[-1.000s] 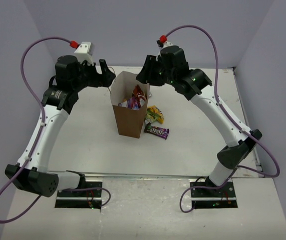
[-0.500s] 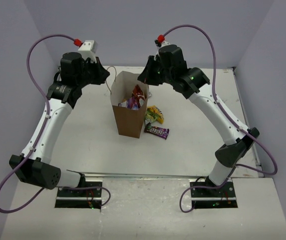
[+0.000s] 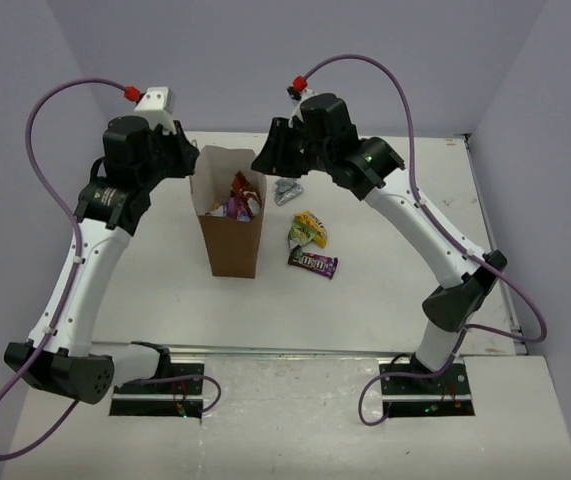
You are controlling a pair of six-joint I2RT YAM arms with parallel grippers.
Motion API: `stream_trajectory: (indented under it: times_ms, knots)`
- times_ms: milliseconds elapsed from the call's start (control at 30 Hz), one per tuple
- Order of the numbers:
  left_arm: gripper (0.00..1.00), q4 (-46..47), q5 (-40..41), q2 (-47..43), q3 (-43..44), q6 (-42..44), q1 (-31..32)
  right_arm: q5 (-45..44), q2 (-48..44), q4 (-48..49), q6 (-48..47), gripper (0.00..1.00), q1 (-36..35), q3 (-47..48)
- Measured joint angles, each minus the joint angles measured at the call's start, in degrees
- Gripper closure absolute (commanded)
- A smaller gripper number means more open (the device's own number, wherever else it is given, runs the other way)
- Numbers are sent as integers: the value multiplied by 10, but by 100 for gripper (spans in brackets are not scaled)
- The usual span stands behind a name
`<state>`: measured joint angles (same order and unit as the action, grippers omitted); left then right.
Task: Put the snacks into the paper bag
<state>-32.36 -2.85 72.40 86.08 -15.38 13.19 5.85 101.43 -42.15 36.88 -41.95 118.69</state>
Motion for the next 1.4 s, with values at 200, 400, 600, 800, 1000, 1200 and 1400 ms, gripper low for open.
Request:
stream_trajectory:
  times_ms: [200,400,600,800,1000,1200,1400]
  knots:
    - [0,7,13,-33,-39,12,0,-14,0,-2,-7,2,0,0]
    - [0,14,30,-51,-43,12,0,-31,-52,-8,-21,1,11,-28]
    - [0,14,71,-113,-43,10,0,-34,-221,34,-30,1,64,-172]
    - [0,30,110,-240,-46,9,0,-9,-268,106,-14,1,198,-301]
    - [0,75,135,-363,-123,2,0,16,-66,171,61,1,229,-297]
    - [0,70,158,-420,-212,-3,0,26,144,146,203,1,230,-237]
    - [0,61,179,-445,-227,-3,0,32,291,92,309,1,230,-42]
